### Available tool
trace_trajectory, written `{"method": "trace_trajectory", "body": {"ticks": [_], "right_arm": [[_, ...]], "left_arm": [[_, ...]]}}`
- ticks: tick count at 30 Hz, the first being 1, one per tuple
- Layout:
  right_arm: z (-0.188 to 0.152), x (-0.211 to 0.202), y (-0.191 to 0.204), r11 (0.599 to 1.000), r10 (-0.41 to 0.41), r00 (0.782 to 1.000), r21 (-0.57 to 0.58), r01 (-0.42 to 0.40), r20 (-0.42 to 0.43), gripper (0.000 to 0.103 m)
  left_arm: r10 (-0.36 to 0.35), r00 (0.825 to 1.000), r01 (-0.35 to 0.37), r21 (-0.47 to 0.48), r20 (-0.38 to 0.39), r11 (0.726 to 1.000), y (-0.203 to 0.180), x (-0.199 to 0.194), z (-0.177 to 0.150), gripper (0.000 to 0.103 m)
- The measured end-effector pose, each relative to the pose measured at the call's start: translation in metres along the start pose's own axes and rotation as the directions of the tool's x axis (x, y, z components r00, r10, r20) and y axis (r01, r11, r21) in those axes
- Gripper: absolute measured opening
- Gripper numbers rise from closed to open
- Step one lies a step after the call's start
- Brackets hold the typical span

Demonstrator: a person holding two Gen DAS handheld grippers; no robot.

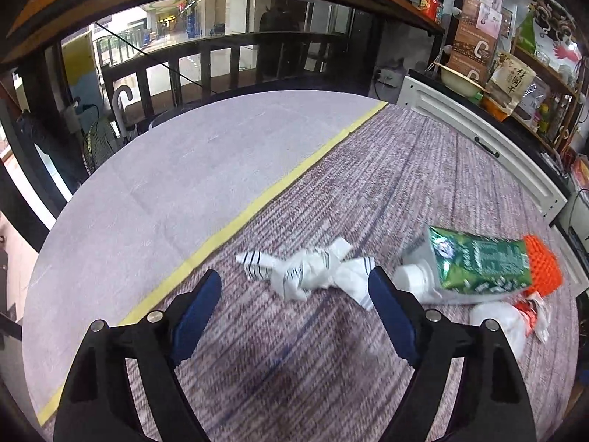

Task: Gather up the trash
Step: 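Return both tools from the bin to the table, then grasp the white crumpled paper with the left tool while the right tool grasps the white plastic bag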

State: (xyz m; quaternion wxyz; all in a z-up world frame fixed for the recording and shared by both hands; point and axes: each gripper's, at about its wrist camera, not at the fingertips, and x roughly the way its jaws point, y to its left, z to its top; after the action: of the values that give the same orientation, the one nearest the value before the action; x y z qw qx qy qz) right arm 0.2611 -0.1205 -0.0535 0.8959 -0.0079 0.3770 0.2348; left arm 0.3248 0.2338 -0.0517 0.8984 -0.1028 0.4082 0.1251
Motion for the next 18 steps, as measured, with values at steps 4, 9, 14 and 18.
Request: {"method": "trace_trajectory", "body": {"ticks": [4, 9, 14, 18], "right_arm": [[0.007, 0.005, 0.002, 1.000, -0.001, 1.000, -0.010, 0.001, -0.008, 0.083], [0.022, 0.015, 0.010, 0.999, 0.006, 1.000, -0.044, -0.007, -0.008, 0.083], [0.048, 0.043, 0.025, 0.992, 0.070, 0.997, -0.103, -0.074, -0.041, 0.083], [0.071, 0.072, 0.039, 0.987, 0.069, 0.996, -0.140, -0.078, -0.063, 0.082]], "left_arm": [[-0.004, 0.999, 0.004, 0.001, -0.033, 1.000, -0.001, 0.016, 0.004, 0.068], [-0.038, 0.999, 0.038, -0.020, -0.030, 0.999, 0.004, 0.017, -0.003, 0.042], [-0.071, 0.997, 0.071, -0.058, -0.001, 0.996, 0.010, 0.008, -0.004, 0.033], [-0.075, 0.994, 0.083, -0.118, 0.075, 0.990, 0.022, -0.010, -0.001, 0.032]]}}
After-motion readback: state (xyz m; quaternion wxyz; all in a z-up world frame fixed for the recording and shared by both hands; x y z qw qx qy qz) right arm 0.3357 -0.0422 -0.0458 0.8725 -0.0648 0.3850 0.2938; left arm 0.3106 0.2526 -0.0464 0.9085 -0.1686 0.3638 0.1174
